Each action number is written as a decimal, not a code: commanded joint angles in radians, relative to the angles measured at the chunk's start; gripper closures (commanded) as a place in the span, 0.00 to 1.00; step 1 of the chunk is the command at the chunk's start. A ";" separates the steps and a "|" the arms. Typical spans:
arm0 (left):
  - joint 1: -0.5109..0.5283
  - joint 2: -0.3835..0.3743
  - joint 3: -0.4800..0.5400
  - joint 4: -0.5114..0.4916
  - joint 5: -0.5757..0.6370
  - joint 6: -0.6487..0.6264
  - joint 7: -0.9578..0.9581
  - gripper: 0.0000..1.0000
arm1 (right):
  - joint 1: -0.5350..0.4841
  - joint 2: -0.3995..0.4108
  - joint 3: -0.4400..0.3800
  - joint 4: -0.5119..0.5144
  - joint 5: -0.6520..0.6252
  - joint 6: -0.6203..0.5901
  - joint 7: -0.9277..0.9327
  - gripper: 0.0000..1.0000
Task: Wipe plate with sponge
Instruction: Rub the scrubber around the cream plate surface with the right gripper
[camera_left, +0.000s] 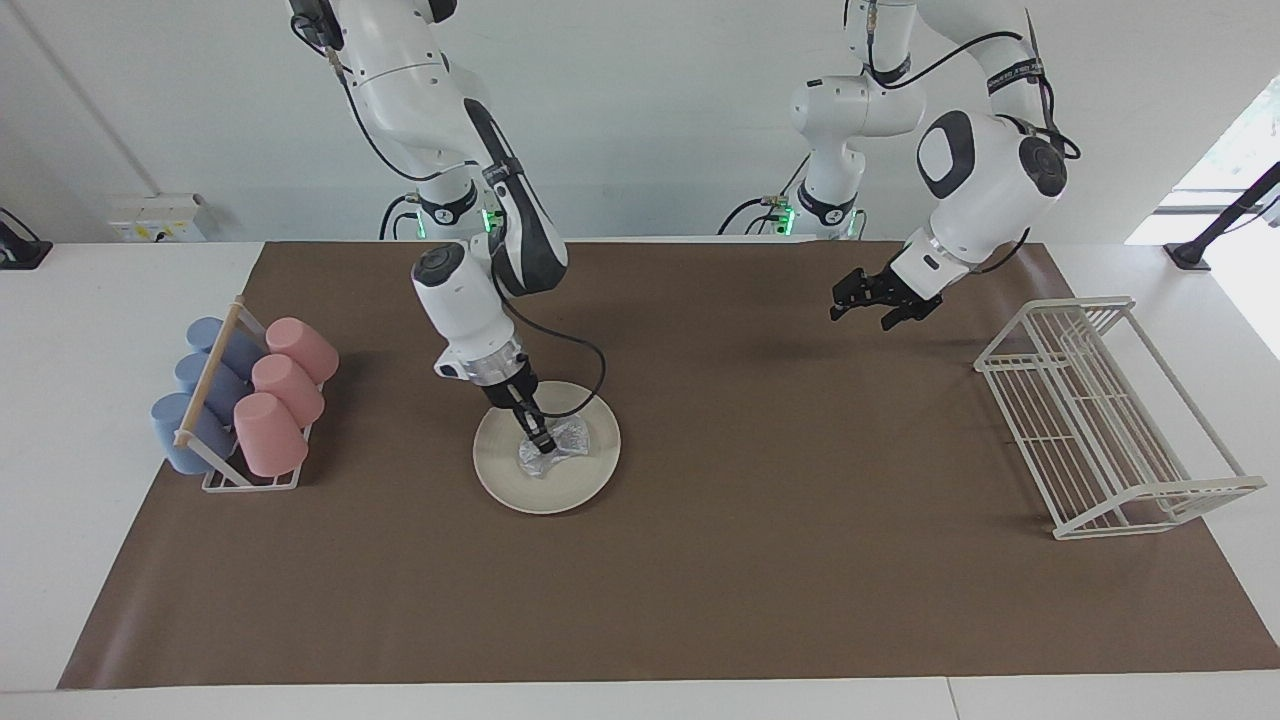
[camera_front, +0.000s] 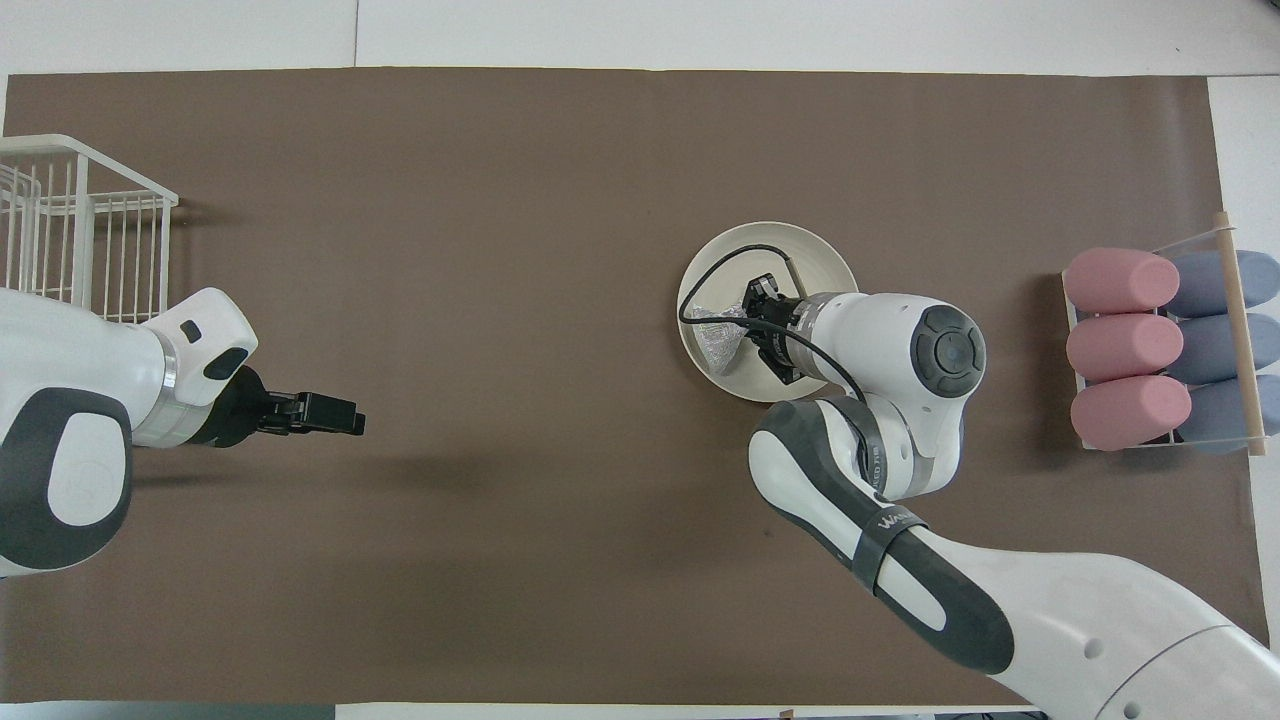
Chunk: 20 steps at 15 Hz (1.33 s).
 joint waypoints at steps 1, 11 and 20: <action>-0.004 0.005 -0.001 0.003 0.022 0.016 -0.020 0.00 | -0.029 0.020 0.002 -0.014 0.025 -0.007 -0.121 1.00; -0.004 0.005 -0.001 0.004 0.022 0.025 -0.020 0.00 | 0.069 0.017 0.005 -0.023 0.025 0.001 0.129 1.00; 0.002 -0.003 -0.001 0.016 0.022 0.025 -0.026 0.00 | 0.111 -0.034 -0.004 0.219 -0.003 -0.324 0.463 1.00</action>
